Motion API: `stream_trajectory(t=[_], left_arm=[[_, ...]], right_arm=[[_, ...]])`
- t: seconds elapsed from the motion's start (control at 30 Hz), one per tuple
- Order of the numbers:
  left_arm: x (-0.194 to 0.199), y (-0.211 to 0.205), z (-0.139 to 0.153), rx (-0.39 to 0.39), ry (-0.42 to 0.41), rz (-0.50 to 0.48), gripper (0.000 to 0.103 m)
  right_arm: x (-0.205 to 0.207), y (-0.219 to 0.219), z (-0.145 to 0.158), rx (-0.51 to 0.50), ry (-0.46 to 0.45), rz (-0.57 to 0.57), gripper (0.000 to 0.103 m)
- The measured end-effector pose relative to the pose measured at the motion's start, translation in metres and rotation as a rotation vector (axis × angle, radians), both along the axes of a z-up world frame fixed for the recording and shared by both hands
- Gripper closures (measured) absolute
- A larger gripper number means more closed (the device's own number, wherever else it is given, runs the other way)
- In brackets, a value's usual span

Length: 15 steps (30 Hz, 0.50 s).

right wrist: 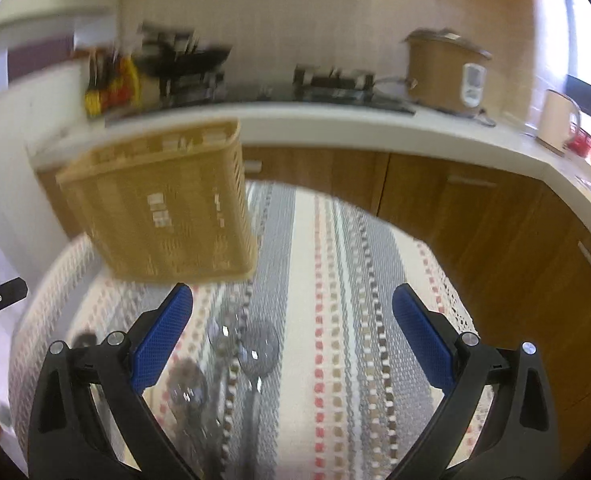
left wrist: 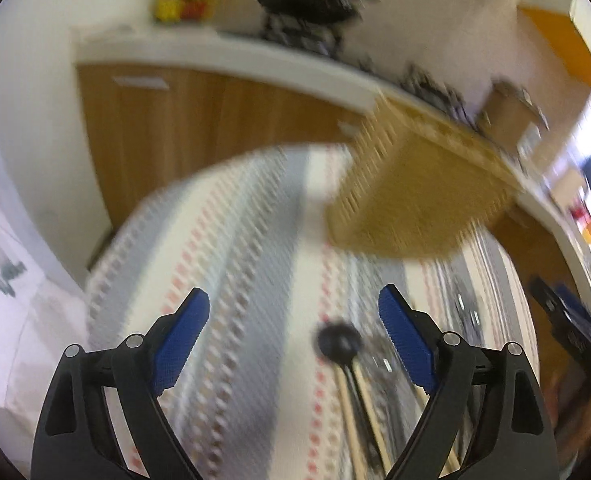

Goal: Organize utensils
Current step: 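Grasp the black ladle with the left tool while the right tool grasps a clear plastic spoon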

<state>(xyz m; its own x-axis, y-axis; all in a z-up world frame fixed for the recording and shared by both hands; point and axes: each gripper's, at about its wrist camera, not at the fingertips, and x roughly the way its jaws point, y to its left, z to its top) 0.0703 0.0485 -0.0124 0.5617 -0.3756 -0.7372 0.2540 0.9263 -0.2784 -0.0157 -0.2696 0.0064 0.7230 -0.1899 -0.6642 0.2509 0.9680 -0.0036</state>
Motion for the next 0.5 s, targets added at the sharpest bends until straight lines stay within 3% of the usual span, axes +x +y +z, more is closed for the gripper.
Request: stream_trajectory(t=[0.07, 0.17, 0.27, 0.37, 0.5], left_arm=[[0.006, -0.018, -0.012, 0.028, 0.099, -0.086, 0.029], [0.022, -0.033, -0.032, 0.037, 0.232, -0.124, 0.032], [0.03, -0.044, -0.04, 0.078, 0.262, -0.132, 0.032], [0.033, -0.052, -0.047, 0.07, 0.309, -0.152, 0.032], [0.042, -0.061, -0.051, 0.074, 0.384, -0.146, 0.039]], right_arm=[[0.008, 0.001, -0.004, 0.01, 0.078, 0.029, 0.015], [0.017, -0.004, -0.007, 0.079, 0.155, 0.079, 0.024], [0.024, -0.018, -0.008, 0.134, 0.216, 0.092, 0.025], [0.031, -0.024, -0.014, 0.2, 0.282, 0.112, 0.028], [0.043, -0.031, -0.032, 0.303, 0.382, 0.129, 0.039]])
